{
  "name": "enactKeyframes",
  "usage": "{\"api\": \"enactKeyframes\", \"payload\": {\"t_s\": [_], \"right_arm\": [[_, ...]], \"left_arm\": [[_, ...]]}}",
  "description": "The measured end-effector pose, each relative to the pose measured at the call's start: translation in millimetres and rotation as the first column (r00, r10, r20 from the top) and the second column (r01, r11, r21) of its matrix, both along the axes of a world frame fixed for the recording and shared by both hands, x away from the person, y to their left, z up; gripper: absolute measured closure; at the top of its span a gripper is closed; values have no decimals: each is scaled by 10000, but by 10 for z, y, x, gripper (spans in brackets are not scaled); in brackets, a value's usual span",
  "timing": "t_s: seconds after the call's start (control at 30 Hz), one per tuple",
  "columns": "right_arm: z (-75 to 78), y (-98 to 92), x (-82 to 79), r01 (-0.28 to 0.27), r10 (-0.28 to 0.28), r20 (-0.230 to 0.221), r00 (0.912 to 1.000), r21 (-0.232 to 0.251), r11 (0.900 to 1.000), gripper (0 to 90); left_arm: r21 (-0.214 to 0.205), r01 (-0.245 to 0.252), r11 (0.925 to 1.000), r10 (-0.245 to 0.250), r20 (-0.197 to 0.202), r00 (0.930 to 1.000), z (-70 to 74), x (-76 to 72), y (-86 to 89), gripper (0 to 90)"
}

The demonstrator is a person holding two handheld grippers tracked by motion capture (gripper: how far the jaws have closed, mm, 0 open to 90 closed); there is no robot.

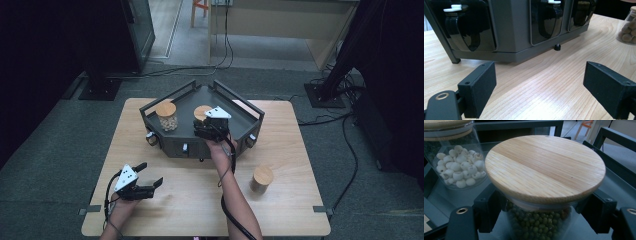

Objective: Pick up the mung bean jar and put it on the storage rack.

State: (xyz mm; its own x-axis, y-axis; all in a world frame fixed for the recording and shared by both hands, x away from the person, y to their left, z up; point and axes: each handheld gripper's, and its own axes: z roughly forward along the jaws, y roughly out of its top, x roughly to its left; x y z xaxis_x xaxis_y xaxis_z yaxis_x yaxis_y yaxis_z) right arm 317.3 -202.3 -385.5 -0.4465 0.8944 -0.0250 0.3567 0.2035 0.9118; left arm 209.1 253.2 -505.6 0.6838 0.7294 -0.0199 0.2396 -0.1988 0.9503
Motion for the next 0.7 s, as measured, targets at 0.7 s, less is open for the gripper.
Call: {"api": "enactKeyframes", "payload": {"t_s": [0.7], "right_arm": [[-26,14,-9,-112,114,54,9999,-259,9996,174]], "left_arm": [[134,34,9999,-34,-22,10000,6,8,-18,109]]}}
